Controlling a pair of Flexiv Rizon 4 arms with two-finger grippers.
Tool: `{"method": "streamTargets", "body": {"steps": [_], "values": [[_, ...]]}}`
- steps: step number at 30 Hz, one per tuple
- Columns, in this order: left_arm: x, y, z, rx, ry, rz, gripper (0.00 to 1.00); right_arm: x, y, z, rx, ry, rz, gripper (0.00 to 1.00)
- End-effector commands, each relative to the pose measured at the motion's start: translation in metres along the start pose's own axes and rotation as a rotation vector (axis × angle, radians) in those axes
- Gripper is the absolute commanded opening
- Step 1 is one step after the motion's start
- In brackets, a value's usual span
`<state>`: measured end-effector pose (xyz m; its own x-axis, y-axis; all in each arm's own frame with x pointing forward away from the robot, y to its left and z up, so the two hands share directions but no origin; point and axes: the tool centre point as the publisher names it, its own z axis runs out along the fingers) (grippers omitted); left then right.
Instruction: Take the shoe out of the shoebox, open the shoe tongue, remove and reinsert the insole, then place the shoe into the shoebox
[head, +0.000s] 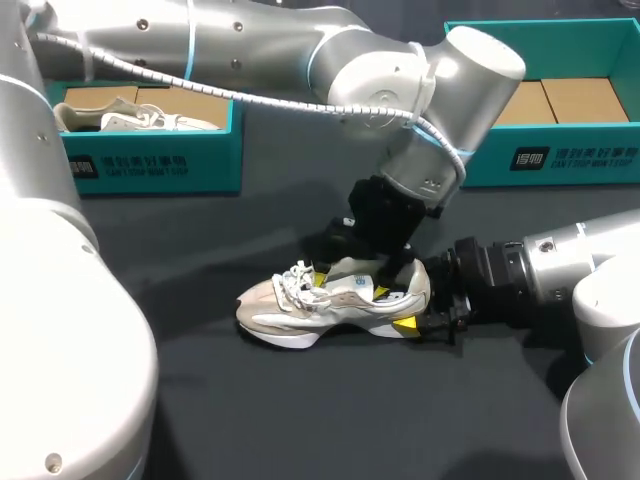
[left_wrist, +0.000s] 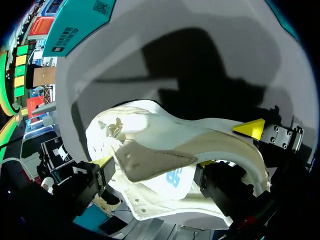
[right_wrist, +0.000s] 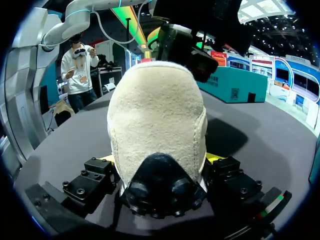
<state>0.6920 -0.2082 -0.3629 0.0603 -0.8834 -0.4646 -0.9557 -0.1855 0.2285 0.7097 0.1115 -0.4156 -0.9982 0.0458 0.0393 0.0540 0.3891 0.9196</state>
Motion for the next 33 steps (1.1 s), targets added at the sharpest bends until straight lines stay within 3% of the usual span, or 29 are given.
{"method": "streamTargets", "body": {"steps": [1, 5, 12, 26, 33], "values": [[0.0, -0.001, 0.0, -0.009, -0.01, 0.005, 0.88, 0.0, 0.0, 0.003, 0.003, -0.001, 0.0, 0.0], [-0.002, -0.003, 0.001, -0.02, -0.019, 0.011, 0.83, 0.0, 0.0, 0.003, 0.003, -0.001, 0.0, 0.0], [-0.007, -0.001, 0.0, -0.018, -0.043, 0.019, 0.55, 0.0, 0.0, 0.003, 0.003, -0.001, 0.0, 0.0], [-0.015, 0.005, -0.018, 0.014, -0.014, 0.026, 0.39, 0.0, 0.0, 0.003, 0.003, -0.001, 0.0, 0.0], [-0.02, 0.007, -0.023, 0.031, -0.007, 0.028, 0.36, 0.0, 0.0, 0.003, 0.003, -0.001, 0.0, 0.0]]}}
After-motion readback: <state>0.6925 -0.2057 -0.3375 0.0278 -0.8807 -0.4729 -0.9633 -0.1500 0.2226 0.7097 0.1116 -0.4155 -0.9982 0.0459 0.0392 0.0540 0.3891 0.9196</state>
